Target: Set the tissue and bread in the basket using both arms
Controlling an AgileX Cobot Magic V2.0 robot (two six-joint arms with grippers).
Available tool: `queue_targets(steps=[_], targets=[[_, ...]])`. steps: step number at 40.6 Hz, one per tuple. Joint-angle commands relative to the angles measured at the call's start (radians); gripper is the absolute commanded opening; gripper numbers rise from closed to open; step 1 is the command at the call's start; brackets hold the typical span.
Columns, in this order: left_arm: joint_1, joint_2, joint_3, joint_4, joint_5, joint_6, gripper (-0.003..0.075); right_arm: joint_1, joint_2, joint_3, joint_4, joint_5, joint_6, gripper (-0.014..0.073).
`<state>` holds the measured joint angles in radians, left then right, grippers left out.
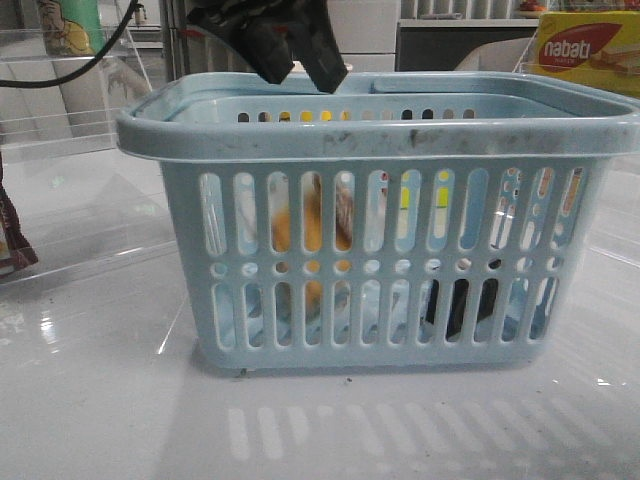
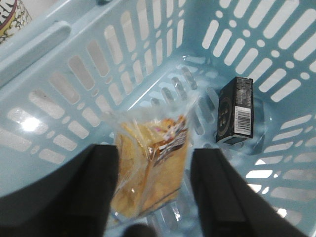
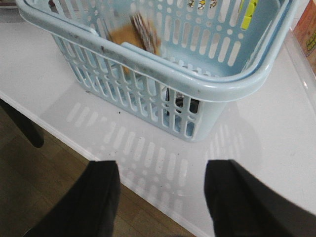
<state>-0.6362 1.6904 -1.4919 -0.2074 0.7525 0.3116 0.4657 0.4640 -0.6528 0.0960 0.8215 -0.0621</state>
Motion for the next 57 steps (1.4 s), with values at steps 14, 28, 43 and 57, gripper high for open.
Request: queue_targets(steps=[14, 28, 43, 57], targets=[[-0.001, -0.211, -0.029, 0.06, -0.026, -0.003, 0.0527, 0.001, 0.003, -0.027, -0.005, -0.069, -0.007, 0.0485], [-0.001, -0.53, 0.215, 0.06, -0.01, -0.003, 0.0527, 0.001, 0.003, -0.027, -0.005, -0.069, -0.007, 0.0485], [-0.001, -0.943, 0.612, 0.089, 0.001, -0.078, 0.0527, 0.001, 0.003, -0.027, -0.005, -0.069, -0.007, 0.0485], [-0.001, -1.253, 0.765, 0.244, 0.092, -0.297, 0.0527, 0.001, 0.003, -0.027, -0.005, -0.069, -0.007, 0.0485]])
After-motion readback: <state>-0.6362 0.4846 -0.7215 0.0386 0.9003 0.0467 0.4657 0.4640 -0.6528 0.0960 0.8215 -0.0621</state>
